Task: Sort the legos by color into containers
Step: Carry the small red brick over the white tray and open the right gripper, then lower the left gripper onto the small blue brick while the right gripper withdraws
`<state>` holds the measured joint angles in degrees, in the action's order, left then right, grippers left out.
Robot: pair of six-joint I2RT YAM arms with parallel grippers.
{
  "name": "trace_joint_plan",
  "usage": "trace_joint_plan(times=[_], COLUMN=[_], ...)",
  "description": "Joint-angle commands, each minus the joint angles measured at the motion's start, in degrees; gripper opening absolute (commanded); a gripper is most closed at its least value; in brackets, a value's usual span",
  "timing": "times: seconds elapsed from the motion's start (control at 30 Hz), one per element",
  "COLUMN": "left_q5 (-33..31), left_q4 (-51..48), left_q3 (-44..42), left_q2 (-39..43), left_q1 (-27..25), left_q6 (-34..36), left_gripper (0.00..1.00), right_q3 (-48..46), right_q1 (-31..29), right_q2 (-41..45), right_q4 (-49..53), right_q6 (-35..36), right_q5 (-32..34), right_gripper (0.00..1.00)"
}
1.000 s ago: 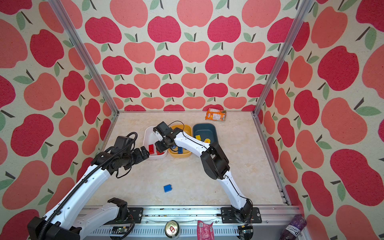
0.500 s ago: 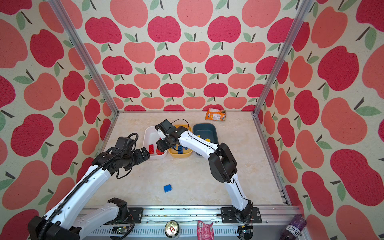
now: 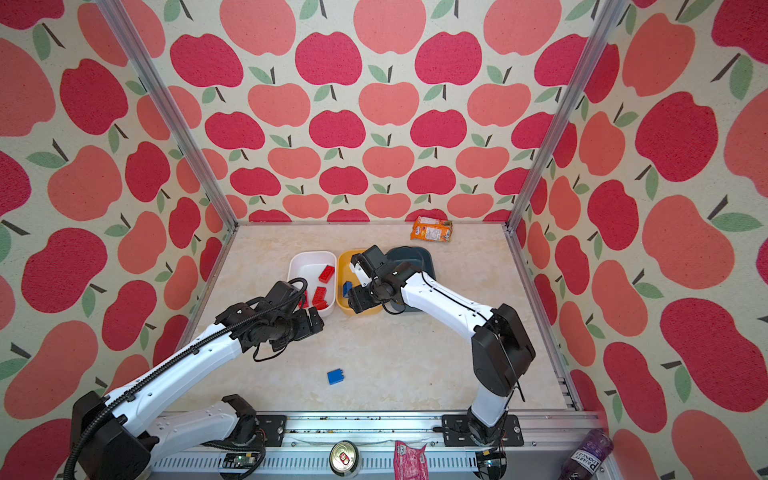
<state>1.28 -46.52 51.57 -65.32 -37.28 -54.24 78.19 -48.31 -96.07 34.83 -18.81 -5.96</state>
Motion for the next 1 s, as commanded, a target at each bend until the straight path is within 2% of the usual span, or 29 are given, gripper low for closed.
trace_joint_plan(times=[0.0,0.2,0.53,0.77,0.97], left_q5=[-1.3,-1.7,-1.9,0.0,0.4], left_q4=[-1.1,-3.2,-2.0,0.6,4.6], left_q3=[-0.2,-0.1,-0.2,-1.1,-2.5], left_q2=[-1.9,-4.8,-12.4,-19.4,-21.6], left_q1=[-3.3,-9.3,-18.9,-22.4,-23.5], left_q6=[-6.6,-13.2,-23.1,-27.5,-28.7], left_gripper=[0.98,0.95,0.87,0.77,0.71], right_q3=[-4.8,-12.5,-18.5,-20.3,-21.6], right_q1=[1.1,3.5,7.8,9.6,10.3], right_q2=[5.3,13.1,22.5,25.4,26.9], right_q4=[-0.4,0.3,4.5,6.1,6.4], right_q6=[-3.0,-4.2,-3.5,-2.7,-2.6], right_q5=[-0.2,-0.5,-2.3,-3.8,-4.1], right_gripper=[0.72,0.74,0.76,0.77,0.77])
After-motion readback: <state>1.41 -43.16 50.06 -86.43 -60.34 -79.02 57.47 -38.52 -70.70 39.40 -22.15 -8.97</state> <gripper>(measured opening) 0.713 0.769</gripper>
